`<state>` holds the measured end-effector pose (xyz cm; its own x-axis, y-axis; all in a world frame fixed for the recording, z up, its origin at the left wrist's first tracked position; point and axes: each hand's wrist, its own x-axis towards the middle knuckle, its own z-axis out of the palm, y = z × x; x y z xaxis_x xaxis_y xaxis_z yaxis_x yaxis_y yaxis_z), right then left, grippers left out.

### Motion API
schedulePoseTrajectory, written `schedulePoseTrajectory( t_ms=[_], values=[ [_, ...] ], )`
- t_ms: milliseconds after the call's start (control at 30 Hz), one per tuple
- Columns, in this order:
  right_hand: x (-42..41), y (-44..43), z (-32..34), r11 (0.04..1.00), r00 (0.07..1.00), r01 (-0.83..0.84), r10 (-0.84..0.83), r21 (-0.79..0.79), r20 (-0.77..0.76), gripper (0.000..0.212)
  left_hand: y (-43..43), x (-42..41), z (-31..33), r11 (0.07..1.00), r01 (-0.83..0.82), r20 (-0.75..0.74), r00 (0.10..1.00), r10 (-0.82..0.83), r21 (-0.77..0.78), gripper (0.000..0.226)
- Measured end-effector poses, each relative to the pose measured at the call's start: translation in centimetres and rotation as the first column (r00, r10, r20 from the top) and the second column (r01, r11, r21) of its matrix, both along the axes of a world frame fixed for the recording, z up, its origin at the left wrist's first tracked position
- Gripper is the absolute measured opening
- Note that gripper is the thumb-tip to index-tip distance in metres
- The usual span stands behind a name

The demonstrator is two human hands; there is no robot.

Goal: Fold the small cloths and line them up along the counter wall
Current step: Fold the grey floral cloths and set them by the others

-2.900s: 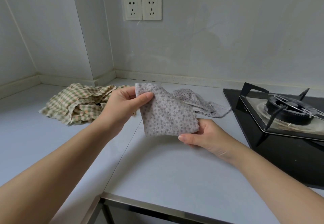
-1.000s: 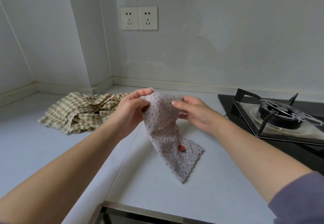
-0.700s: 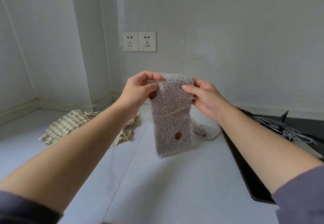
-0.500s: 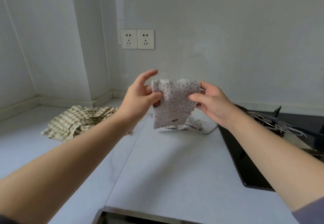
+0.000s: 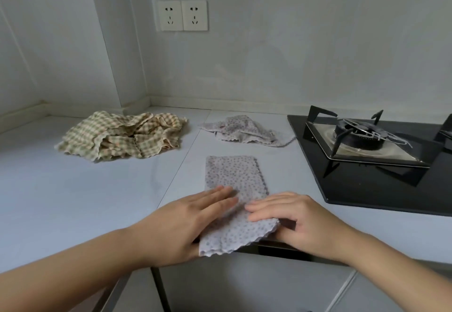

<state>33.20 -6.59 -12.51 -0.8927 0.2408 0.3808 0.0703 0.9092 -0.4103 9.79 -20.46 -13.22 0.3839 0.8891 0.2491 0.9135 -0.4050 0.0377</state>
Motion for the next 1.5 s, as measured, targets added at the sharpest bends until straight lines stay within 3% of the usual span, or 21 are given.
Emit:
schedulePoseTrajectory(
  t_ms=[33,100,167,267,400,467,567,633,700,767,867,1067,1200,1333,1433,1500],
  values=[
    [0.1,0.0,-0.1,0.996,1.000,-0.008,0.008,0.087,0.000,0.048,-0.1,0.0,-0.5,0.999,-0.023,-0.081,0.996,0.025,0.029,0.074],
    [0.1,0.0,0.0,0.982,0.990,-0.023,-0.003,0.185,0.139,0.069,-0.3,0.2,-0.8,0.993,-0.026,-0.179,0.983,0.047,0.118,0.074],
    [-0.2,-0.1,0.1,0.971,0.937,-0.044,-0.042,0.235,0.348,0.087,-0.3,0.4,-0.8,0.993,-0.025,-0.152,0.987,0.042,0.112,0.071],
    [-0.6,-0.8,0.2,0.946,0.873,-0.071,-0.095,0.317,0.479,0.093,-0.1,0.1,-0.9,0.994,-0.062,-0.162,0.984,0.076,0.089,0.073],
    [-0.6,-1.3,-0.3,0.919,0.847,-0.076,-0.146,0.388,0.511,0.089,-0.3,-0.1,-0.9,0.993,-0.034,-0.233,0.971,0.059,0.113,0.067],
    [-0.3,-1.4,-0.4,0.935,0.865,-0.063,-0.124,0.350,0.487,0.080,-0.5,0.0,-0.2,0.993,-0.004,-0.194,0.981,0.028,0.122,0.060],
    [-0.4,-1.7,0.4,0.998,0.957,0.054,-0.040,-0.039,0.286,0.052,-0.4,0.2,1.0,0.997,-0.076,0.107,0.992,0.072,0.035,0.043],
    [-1.1,-1.6,1.7,0.917,0.979,0.202,-0.180,-0.343,0.095,0.009,0.5,0.7,2.2,0.966,-0.238,0.381,0.888,0.258,-0.097,0.043],
    [-2.5,-0.5,2.7,0.798,0.907,0.404,-0.412,-0.446,0.085,0.033,2.2,1.1,3.1,0.871,-0.447,0.535,0.694,0.481,-0.203,0.050],
    [-4.1,0.8,3.3,0.707,0.835,0.529,-0.531,-0.470,0.142,0.042,4.2,1.0,3.6,0.769,-0.555,0.609,0.502,0.614,-0.318,0.046],
    [-6.6,2.4,3.3,0.644,0.741,0.669,-0.617,-0.372,0.265,0.038,6.8,0.8,4.0,0.675,-0.618,0.582,0.397,0.710,-0.402,0.036],
    [-8.5,1.4,3.0,0.607,0.572,0.793,-0.770,0.050,0.281,0.029,8.0,1.6,3.4,0.572,-0.755,0.410,0.433,0.802,-0.320,0.036],
    [-8.8,0.8,3.0,0.573,0.516,0.794,-0.811,0.202,0.274,0.027,7.9,3.5,2.8,0.529,-0.843,0.284,0.487,0.826,-0.093,0.015],
    [-9.0,0.7,2.7,0.550,0.484,0.780,-0.832,0.298,0.271,0.027,7.3,4.7,2.3,0.558,-0.824,0.077,0.565,0.822,0.097,0.006],
    [-8.8,0.7,2.5,0.553,0.504,0.763,-0.833,0.336,0.228,0.040,7.1,4.0,1.4,0.540,-0.812,0.078,0.567,0.820,0.222,0.011],
    [-8.0,0.8,2.5,0.614,0.634,0.682,-0.767,0.398,0.098,0.046,7.0,3.2,1.3,0.587,-0.718,0.058,0.650,0.758,0.374,0.027]
  ],
)
